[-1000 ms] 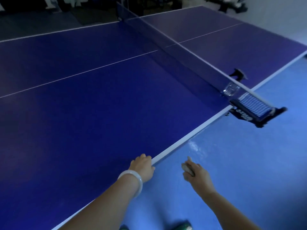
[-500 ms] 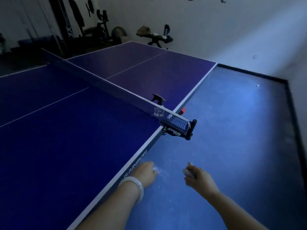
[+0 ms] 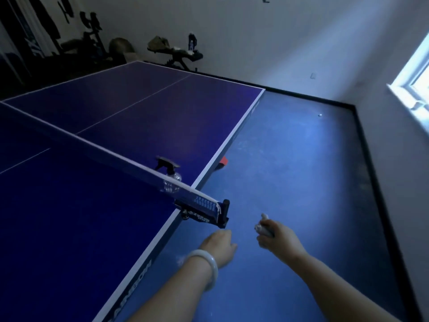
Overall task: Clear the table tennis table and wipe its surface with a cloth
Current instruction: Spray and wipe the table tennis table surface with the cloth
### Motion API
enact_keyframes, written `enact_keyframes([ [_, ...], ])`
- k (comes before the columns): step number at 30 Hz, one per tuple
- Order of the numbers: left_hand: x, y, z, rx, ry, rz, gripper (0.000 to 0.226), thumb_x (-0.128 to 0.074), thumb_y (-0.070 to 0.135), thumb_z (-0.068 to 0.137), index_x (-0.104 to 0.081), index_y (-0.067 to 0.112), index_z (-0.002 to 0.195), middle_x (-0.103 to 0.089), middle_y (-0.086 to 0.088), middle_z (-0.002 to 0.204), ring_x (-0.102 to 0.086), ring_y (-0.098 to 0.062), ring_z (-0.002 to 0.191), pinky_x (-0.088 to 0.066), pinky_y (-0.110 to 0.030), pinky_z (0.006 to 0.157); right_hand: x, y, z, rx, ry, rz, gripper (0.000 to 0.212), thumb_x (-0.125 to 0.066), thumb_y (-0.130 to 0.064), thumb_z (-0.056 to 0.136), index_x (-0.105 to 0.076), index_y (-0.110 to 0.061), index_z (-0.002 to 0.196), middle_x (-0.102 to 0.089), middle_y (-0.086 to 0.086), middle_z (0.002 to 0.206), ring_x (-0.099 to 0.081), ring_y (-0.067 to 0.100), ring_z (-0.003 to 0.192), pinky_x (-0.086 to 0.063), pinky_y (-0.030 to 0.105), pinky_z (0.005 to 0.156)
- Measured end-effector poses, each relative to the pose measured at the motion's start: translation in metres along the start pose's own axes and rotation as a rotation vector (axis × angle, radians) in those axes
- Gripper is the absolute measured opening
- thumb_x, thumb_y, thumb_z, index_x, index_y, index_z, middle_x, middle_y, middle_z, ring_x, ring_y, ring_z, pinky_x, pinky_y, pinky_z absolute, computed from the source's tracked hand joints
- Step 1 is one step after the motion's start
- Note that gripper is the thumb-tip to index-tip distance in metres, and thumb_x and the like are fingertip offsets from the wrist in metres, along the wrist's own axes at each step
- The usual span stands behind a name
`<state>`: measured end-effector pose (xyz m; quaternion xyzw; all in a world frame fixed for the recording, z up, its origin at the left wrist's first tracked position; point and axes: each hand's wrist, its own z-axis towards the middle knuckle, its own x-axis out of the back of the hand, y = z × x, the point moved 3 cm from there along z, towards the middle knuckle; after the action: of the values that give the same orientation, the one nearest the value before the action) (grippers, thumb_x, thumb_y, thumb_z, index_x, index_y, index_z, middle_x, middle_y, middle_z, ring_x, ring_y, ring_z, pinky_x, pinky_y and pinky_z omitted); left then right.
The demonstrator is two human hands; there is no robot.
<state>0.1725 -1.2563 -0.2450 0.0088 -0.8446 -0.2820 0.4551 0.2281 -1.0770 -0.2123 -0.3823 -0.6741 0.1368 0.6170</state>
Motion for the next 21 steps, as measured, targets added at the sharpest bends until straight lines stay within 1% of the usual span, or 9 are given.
enact_keyframes([
  [3,0.012,0.036,0.044,-0.051,-0.014,0.035,0.038,-0.043,0.036,0.098,-0.051,0.012,0.126,-0.054,-0.009,0.13,-0.055,-0.028,0.113,-0.048,-0.041,0.092,0.032,0.014,0.036,-0.028,0.049,-0.05,0.029,-0.073,-0.015,0.078,-0.067,-0.016,0.107,-0.065,0.007,0.101,-0.064,0.02,0.089,-0.046,0.025,0.072],
  [5,0.02,0.057,0.069,-0.077,-0.018,0.055,0.039,-0.043,0.035,0.099,-0.051,0.01,0.127,-0.053,-0.01,0.132,-0.054,-0.029,0.117,-0.046,-0.04,0.095,0.05,0.025,0.059,-0.055,0.073,-0.05,0.031,-0.074,-0.014,0.078,-0.067,-0.014,0.107,-0.066,0.006,0.102,-0.064,0.021,0.091,-0.043,0.024,0.069],
  [9,0.033,0.087,0.118,-0.073,-0.016,0.076,0.04,-0.043,0.035,0.1,-0.051,0.008,0.128,-0.053,-0.012,0.133,-0.052,-0.03,0.12,-0.044,-0.04,0.099,0.071,0.048,0.104,-0.061,0.056,-0.06,0.026,-0.072,-0.012,0.078,-0.066,-0.01,0.103,-0.065,0.005,0.099,-0.065,0.024,0.089,-0.047,0.023,0.065],
  [11,0.036,0.099,0.145,-0.052,0.0,0.072,0.041,-0.043,0.035,0.1,-0.05,0.008,0.13,-0.051,-0.012,0.135,-0.05,-0.031,0.123,-0.043,-0.039,0.101,0.079,0.061,0.135,-0.055,0.05,-0.033,0.024,-0.072,-0.009,0.078,-0.066,-0.007,0.102,-0.065,0.007,0.098,-0.065,0.025,0.089,-0.044,0.011,0.057],
  [12,0.037,0.105,0.159,-0.038,0.013,0.064,0.041,-0.042,0.036,0.1,-0.05,0.008,0.13,-0.051,-0.011,0.135,-0.049,-0.03,0.124,-0.042,-0.039,0.101,0.083,0.066,0.152,-0.045,0.035,-0.03,0.025,-0.073,-0.01,0.079,-0.067,-0.009,0.103,-0.064,0.006,0.099,-0.064,0.023,0.09,-0.043,0.008,0.057],
  [15,0.042,0.115,0.2,0.058,0.064,0.018,0.04,-0.042,0.037,0.1,-0.05,0.01,0.128,-0.051,-0.009,0.133,-0.05,-0.029,0.122,-0.043,-0.039,0.101,0.097,0.082,0.208,0.019,-0.034,-0.075,0.026,-0.072,-0.014,0.079,-0.066,-0.01,0.104,-0.064,0.006,0.101,-0.064,0.021,0.089,-0.045,0.013,0.063],
  [18,0.05,0.119,0.231,0.202,0.15,-0.067,0.037,-0.042,0.038,0.101,-0.052,0.012,0.125,-0.052,-0.007,0.13,-0.053,-0.028,0.117,-0.045,-0.038,0.098,0.112,0.092,0.266,0.099,-0.11,-0.068,0.023,-0.07,-0.011,0.078,-0.064,-0.003,0.099,-0.063,0.005,0.096,-0.062,0.011,0.08,-0.041,0.01,0.055],
  [20,0.057,0.118,0.24,0.298,0.208,-0.131,0.036,-0.042,0.037,0.101,-0.052,0.013,0.125,-0.052,-0.005,0.131,-0.053,-0.026,0.118,-0.045,-0.037,0.097,0.117,0.09,0.3,0.162,-0.175,-0.115,0.022,-0.069,-0.015,0.078,-0.062,-0.005,0.096,-0.061,0.004,0.092,-0.057,0.0,0.072,-0.039,0.014,0.054],
  [21,0.059,0.115,0.242,0.343,0.241,-0.162,0.035,-0.042,0.037,0.101,-0.051,0.014,0.126,-0.052,-0.004,0.132,-0.052,-0.025,0.119,-0.045,-0.036,0.097,0.118,0.086,0.315,0.193,-0.215,-0.145,0.019,-0.068,-0.018,0.078,-0.061,-0.009,0.094,-0.06,0.003,0.09,-0.056,0.002,0.07,-0.039,0.016,0.055],
])
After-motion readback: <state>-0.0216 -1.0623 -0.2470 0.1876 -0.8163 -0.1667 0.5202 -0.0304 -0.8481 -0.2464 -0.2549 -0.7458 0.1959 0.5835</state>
